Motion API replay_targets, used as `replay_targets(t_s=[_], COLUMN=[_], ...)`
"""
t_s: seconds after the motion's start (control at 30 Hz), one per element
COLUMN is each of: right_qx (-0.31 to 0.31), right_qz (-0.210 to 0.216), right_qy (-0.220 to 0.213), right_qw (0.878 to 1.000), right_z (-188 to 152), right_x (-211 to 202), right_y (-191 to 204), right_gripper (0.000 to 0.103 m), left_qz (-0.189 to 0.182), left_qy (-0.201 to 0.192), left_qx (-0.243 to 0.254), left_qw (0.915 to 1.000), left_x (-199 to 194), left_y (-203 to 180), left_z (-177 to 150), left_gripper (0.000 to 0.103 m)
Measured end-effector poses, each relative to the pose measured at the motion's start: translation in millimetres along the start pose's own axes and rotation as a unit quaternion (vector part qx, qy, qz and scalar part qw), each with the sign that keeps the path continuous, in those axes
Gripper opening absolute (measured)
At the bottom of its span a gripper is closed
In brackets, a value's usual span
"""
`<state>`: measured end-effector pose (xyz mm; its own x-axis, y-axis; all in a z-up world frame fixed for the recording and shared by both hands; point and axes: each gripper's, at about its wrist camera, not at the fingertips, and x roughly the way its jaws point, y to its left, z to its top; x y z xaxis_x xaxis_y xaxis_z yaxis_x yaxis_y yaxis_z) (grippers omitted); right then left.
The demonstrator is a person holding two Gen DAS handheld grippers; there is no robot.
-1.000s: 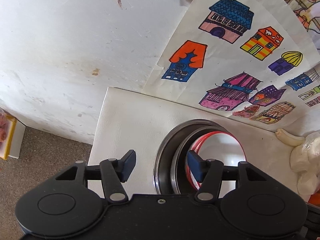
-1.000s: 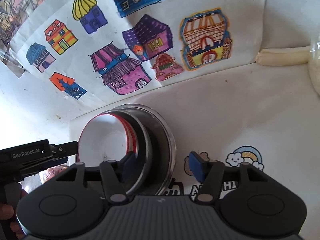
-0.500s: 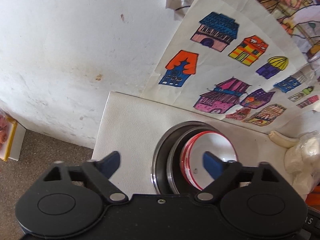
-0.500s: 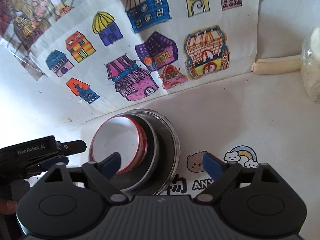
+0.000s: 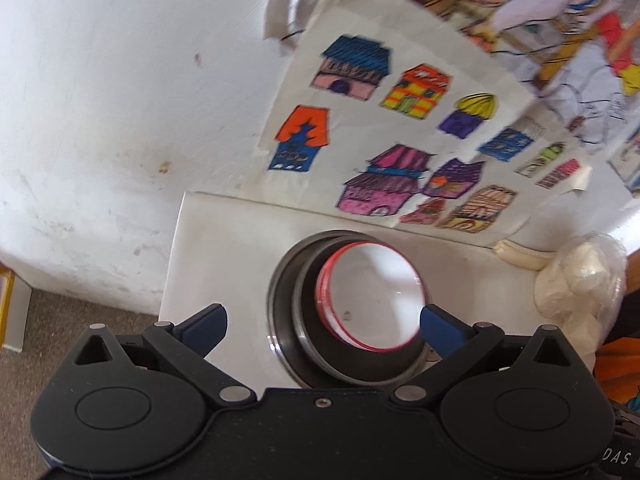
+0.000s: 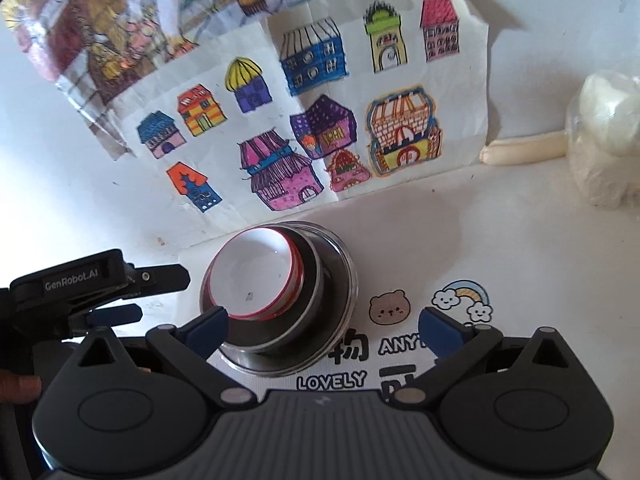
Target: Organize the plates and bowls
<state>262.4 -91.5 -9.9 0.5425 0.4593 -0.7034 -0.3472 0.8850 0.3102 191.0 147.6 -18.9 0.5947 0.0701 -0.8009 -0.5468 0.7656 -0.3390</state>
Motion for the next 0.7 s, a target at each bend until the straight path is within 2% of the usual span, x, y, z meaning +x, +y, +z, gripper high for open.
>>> replay_targets(t_s=[0.2, 0.57, 0.7], right_qx=[-0.031, -0.044, -0.050], right_qz=[0.000, 0.011, 0.009], right_qy=[-0.028, -0.060, -0.067], right_qw=[0.999, 0.997, 0.996], right_z=[-11.1, -45.8, -62.1], right_x=[-29.9, -85.1, -102.4], right_y=[1.0, -6.7, -1.4], right_gripper=[0.103, 0.103, 0.103], left_qz=[-0.006, 0.000, -0.010], left_qy=[-0.039, -0.079, -0.090], left_qx=[0.034, 0.076, 0.097], left_qw=[0.9986, 0.9940, 0.9912], left_x=[-28.9, -91.9, -111.3], left_y=[-20.0, -47.8, -49.8], left_z=[-19.4, -68.3, -86.0], left_gripper=[0.102, 0.102, 0.102])
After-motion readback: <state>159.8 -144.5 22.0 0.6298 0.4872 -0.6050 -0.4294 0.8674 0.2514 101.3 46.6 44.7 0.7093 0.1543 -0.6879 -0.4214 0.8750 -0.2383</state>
